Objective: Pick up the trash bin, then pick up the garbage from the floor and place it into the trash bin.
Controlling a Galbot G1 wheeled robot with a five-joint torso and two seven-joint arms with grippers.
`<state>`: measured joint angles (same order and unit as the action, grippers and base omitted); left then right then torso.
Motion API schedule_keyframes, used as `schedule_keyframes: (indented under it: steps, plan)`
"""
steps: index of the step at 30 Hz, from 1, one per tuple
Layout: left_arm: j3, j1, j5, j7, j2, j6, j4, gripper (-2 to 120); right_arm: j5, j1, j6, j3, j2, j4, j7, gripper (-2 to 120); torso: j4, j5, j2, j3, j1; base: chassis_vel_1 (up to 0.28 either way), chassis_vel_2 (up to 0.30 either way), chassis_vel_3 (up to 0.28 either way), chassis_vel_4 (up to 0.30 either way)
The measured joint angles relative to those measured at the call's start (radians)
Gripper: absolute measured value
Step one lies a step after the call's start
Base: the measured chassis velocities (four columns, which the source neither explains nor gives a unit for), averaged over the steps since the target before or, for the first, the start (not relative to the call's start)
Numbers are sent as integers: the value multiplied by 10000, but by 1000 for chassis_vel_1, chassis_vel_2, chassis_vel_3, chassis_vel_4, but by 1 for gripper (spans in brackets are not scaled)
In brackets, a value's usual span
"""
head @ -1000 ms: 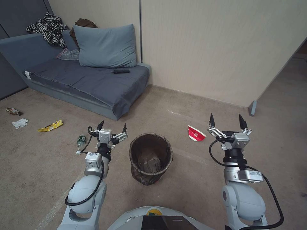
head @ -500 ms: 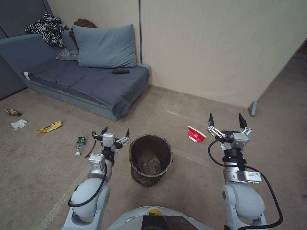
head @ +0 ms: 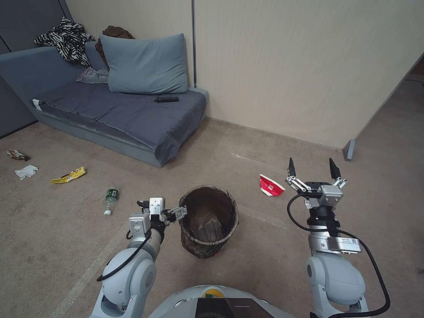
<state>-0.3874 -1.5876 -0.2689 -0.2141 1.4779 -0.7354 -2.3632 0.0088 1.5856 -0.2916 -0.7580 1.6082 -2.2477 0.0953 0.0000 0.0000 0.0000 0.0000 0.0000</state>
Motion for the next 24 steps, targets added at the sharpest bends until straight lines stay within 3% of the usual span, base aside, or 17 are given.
schedule_keyframes:
  steps: [24]
  plan:
    - [183, 371, -711, -8, 148, -25, 1457, 100, -114, 136, -38, 38, 0, 1, 16, 100, 0, 0, 0, 0, 0, 0, 0, 0, 0]
